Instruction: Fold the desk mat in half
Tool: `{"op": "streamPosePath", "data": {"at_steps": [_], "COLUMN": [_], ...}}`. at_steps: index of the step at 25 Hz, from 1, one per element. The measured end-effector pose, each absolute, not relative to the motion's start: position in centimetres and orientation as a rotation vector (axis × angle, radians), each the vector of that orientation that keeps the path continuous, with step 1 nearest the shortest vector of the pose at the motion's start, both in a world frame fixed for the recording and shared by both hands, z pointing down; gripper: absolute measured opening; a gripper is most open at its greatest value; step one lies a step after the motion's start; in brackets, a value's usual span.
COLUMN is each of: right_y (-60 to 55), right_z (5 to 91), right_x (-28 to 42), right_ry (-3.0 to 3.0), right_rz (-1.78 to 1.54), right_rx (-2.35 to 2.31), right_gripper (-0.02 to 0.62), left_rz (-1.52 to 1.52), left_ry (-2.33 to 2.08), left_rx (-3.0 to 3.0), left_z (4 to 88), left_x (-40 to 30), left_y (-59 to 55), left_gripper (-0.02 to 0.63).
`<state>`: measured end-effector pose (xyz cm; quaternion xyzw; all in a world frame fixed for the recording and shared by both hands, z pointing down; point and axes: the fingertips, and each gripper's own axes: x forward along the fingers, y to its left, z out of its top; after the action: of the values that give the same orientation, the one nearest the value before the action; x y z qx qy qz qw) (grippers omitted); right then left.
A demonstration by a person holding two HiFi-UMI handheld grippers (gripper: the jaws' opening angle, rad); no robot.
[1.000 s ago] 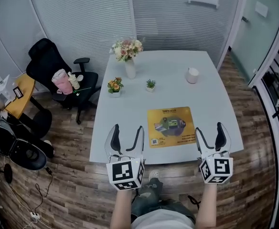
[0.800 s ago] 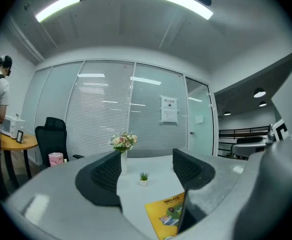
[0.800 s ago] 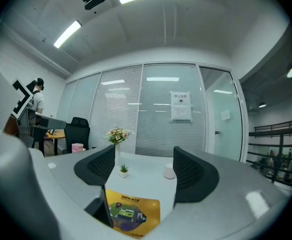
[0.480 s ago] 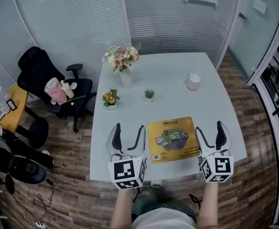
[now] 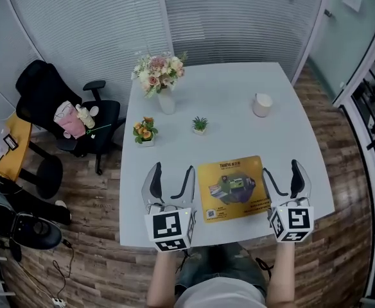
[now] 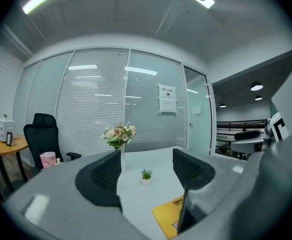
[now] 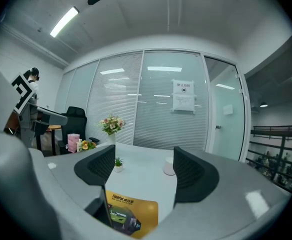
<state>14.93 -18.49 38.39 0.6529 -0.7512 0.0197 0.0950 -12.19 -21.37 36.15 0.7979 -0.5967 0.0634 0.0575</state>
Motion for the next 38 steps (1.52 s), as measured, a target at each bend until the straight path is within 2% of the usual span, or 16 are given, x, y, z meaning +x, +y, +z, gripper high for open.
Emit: {"op": "streamPosePath", "data": {"at_steps": [11, 25, 38], "right_y": [-19.4, -17.9, -14.1], "right_z": [41.8, 50.4, 58.3], "right_x": [15.8, 18.0, 16.9], "right_ry": [-2.178, -2.113, -2.072], "right_rz": [0.112, 0.151, 0.099], "right_rx": [1.833, 1.405, 0.889], "right_gripper": [0.387, 0.39, 0.383], "left_rz": [0.308, 0.629, 1.154], "left_ry": [-1.782, -1.58, -1.234], "left_rx": [2.386, 2.446, 2.535], "left_z": [39.4, 46.2, 55.8], "left_x": [-11.3, -7.0, -3.7], "left_y": [-22.0, -20.6, -15.8], "left_gripper": [0.315, 0.315, 0.315]}}
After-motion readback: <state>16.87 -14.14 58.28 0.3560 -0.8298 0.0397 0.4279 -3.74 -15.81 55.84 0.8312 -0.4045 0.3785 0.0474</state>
